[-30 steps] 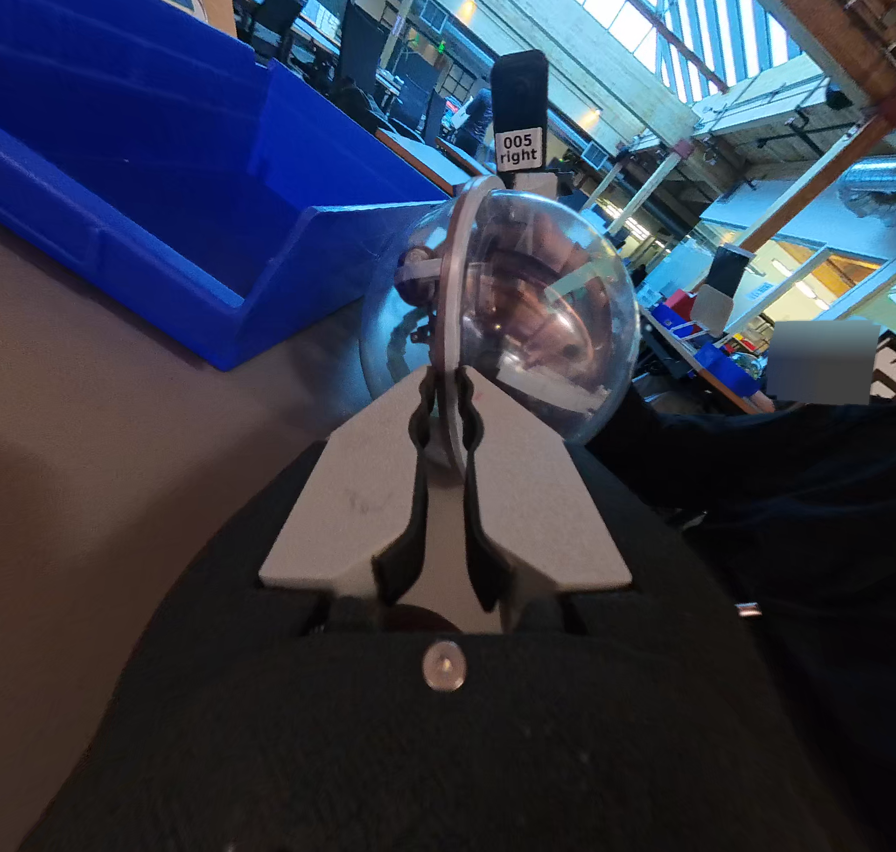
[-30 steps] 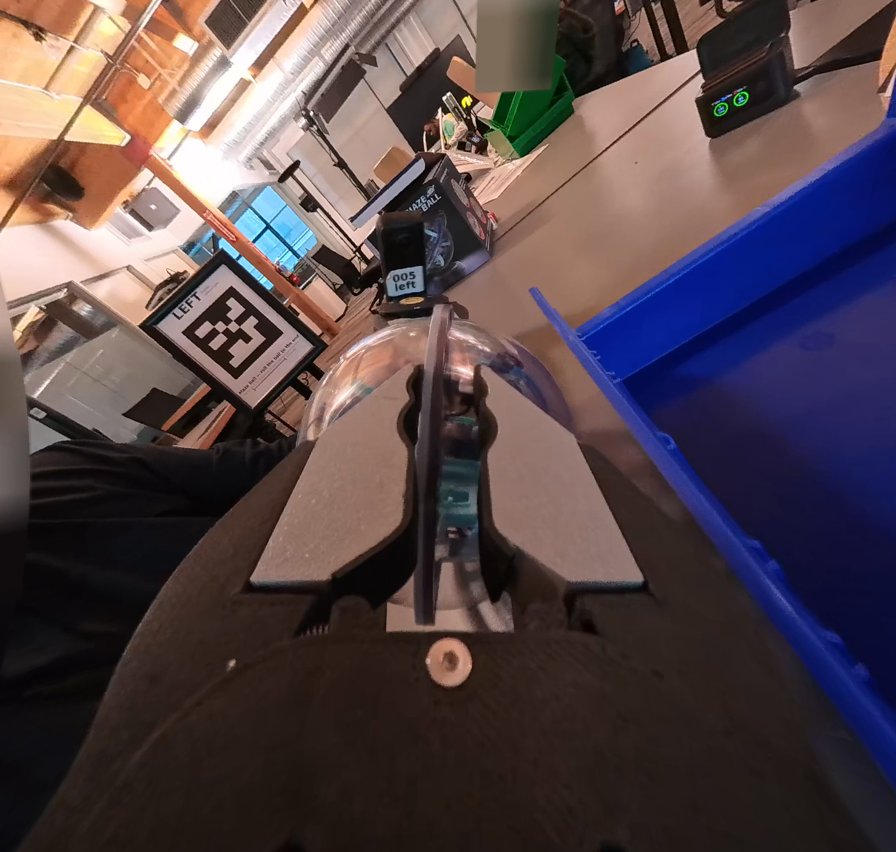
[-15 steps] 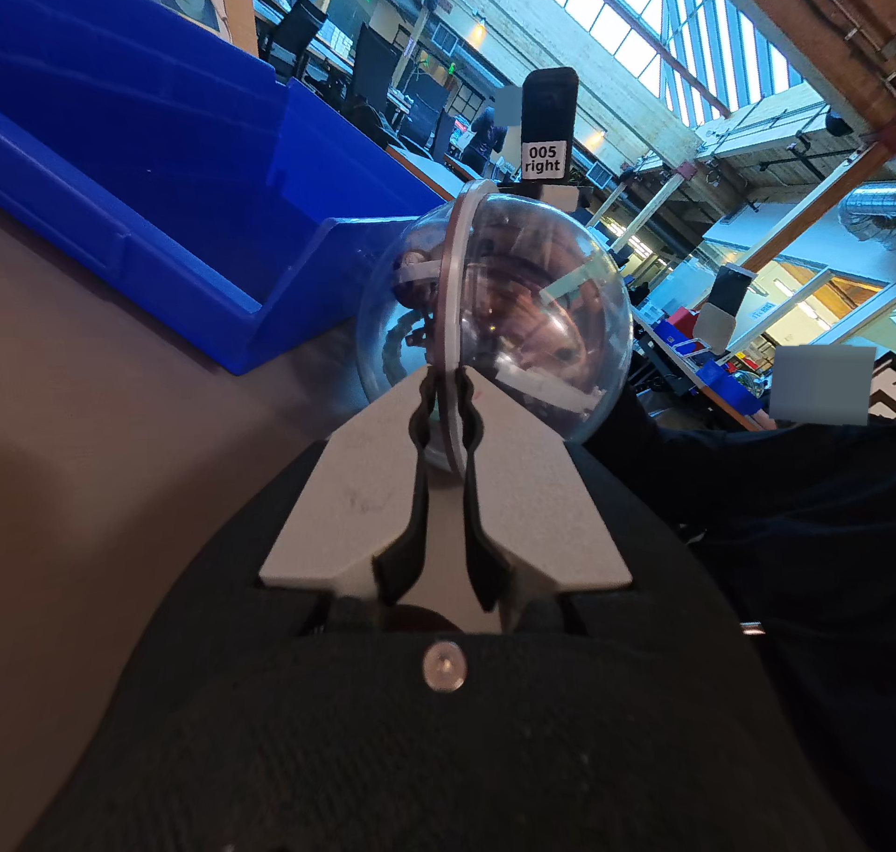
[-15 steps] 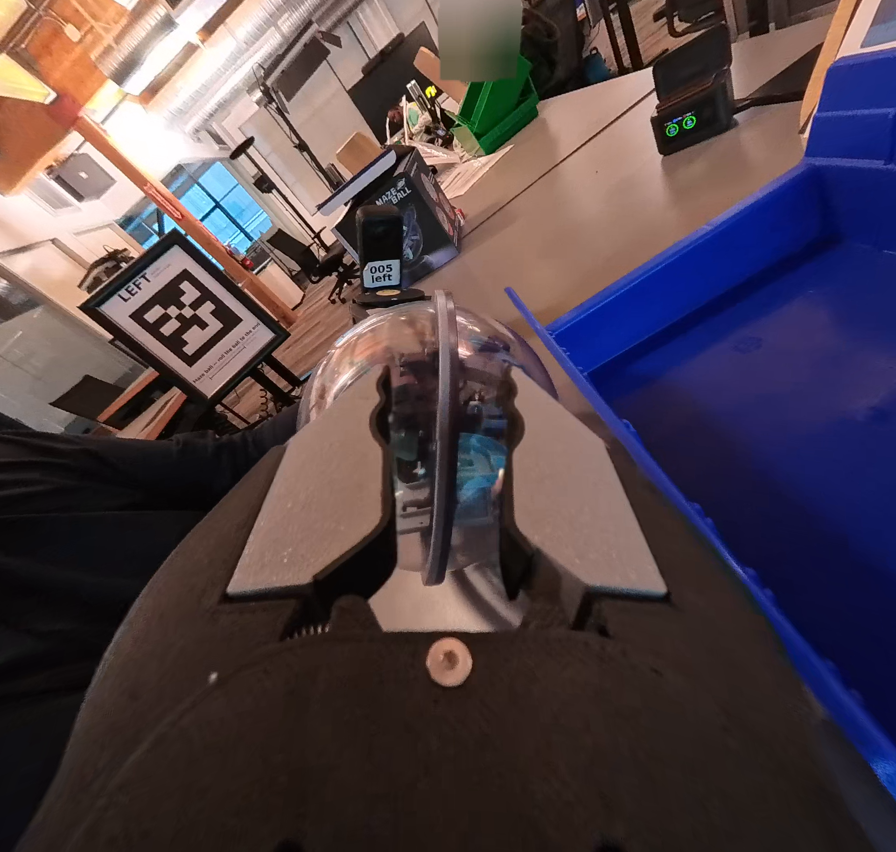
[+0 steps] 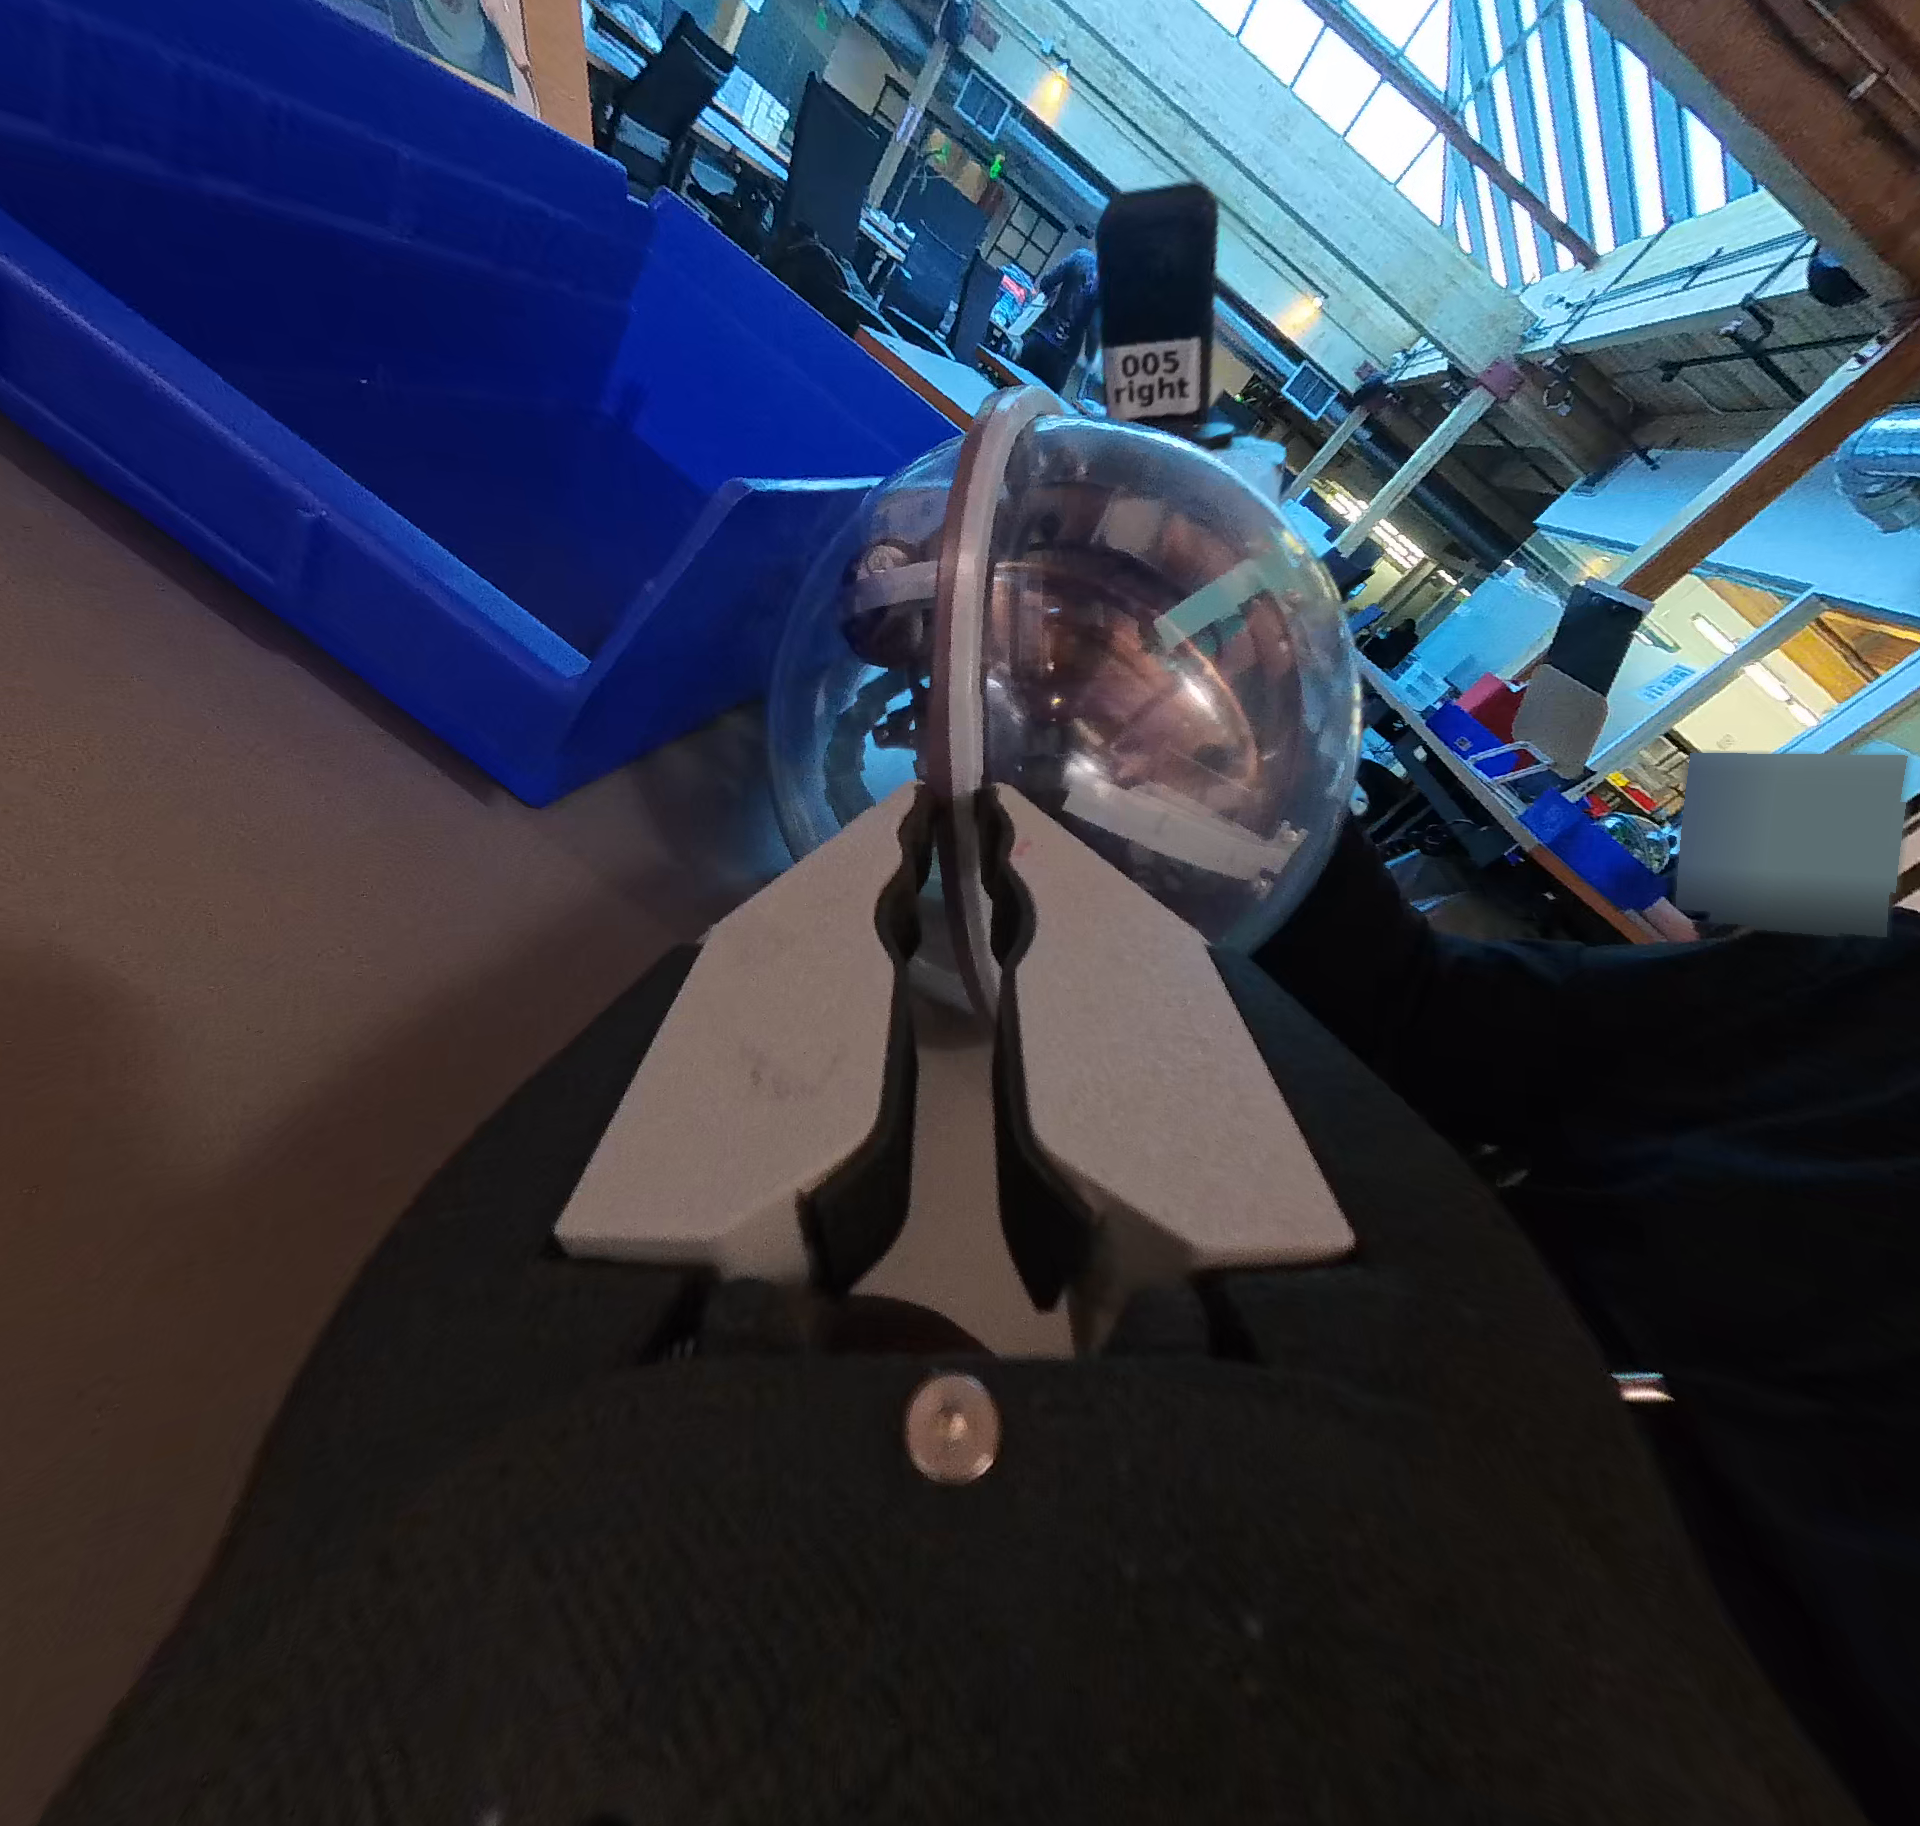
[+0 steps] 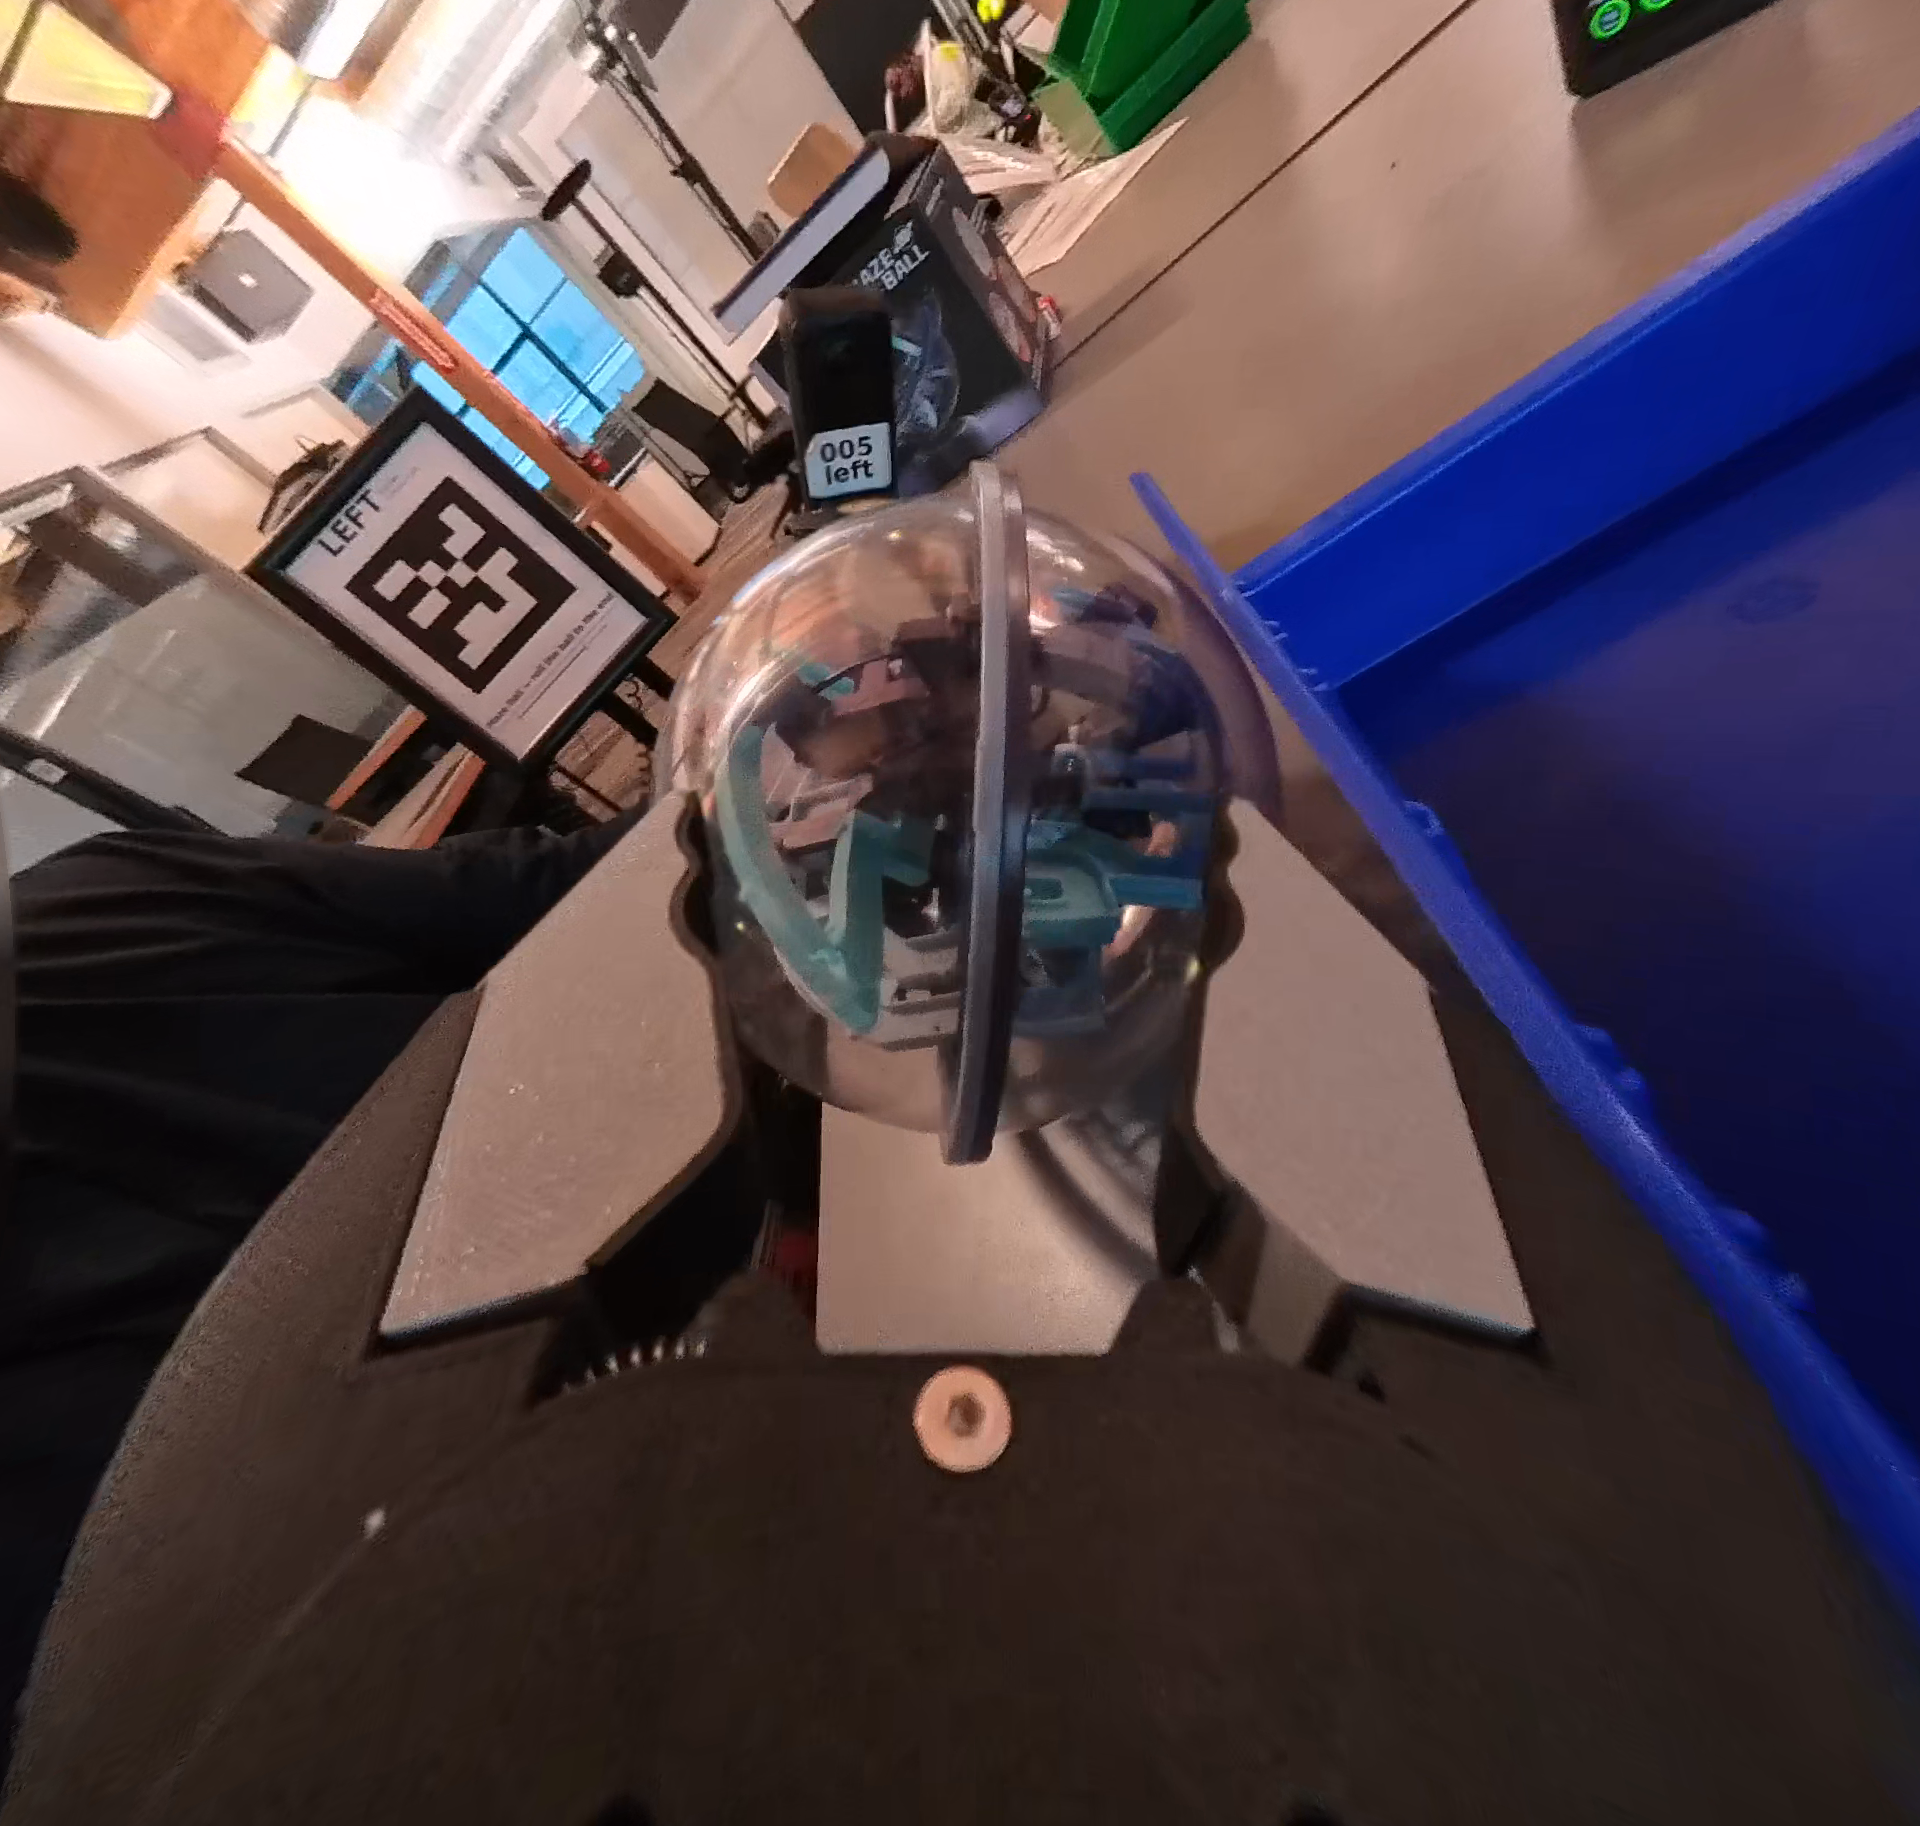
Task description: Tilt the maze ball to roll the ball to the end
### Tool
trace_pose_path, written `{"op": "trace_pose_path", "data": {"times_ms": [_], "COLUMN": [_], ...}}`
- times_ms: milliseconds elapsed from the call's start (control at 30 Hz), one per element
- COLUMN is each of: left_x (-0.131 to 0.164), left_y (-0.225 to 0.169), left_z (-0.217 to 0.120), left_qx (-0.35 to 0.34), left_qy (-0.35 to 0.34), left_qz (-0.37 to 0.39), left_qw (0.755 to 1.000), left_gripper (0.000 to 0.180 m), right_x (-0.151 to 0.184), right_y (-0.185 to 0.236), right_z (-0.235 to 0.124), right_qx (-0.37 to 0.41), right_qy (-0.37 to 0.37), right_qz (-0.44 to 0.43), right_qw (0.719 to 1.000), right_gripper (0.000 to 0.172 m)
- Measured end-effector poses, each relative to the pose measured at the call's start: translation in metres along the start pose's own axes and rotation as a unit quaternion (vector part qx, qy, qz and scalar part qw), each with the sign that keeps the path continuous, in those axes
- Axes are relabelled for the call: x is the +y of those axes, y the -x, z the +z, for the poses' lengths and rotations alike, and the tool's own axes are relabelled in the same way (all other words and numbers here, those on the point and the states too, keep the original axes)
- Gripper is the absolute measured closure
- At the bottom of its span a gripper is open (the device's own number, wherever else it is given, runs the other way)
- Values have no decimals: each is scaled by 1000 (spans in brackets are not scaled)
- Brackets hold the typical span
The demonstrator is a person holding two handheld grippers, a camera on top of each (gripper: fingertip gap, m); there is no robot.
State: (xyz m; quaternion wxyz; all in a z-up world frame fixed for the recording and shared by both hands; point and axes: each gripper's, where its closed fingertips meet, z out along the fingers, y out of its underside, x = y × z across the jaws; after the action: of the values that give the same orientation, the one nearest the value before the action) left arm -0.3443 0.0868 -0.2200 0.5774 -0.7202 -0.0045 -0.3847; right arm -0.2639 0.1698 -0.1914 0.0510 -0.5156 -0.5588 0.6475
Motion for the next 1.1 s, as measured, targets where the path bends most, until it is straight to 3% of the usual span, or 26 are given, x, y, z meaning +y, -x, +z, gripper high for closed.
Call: {"op": "trace_pose_path", "data": {"times_ms": [300,500,600,767,867,1000,1100], "left_x": [-3,-1,4,21,21,32,34], "left_y": [-1,-7,-9,-13,-19,-18,-20], "left_z": [-2,-1,-1,-3,-1,12,17], "left_qx": [-2,3,-4,8,33,32,23], "left_qy": [-10,-5,15,71,70,105,112], "left_qz": [5,32,61,53,54,35,57], "left_qw": [1000,999,998,996,995,993,992], "left_gripper": [175,175,174,173,152,105,101], "right_x": [22,59,69,54,46,51,56], "right_y": [9,3,5,3,-1,-4,-5], "right_z": [-11,5,16,7,1,9,16], "right_qx": [-17,15,-5,3,9,9,7], "right_qy": [54,136,157,126,101,109,117], "right_qz": [-4,-25,-27,-46,-36,-33,-34], "right_qw": [998,990,987,991,994,993,992], "right_gripper": [77,57,45,54,60,51,39]}}
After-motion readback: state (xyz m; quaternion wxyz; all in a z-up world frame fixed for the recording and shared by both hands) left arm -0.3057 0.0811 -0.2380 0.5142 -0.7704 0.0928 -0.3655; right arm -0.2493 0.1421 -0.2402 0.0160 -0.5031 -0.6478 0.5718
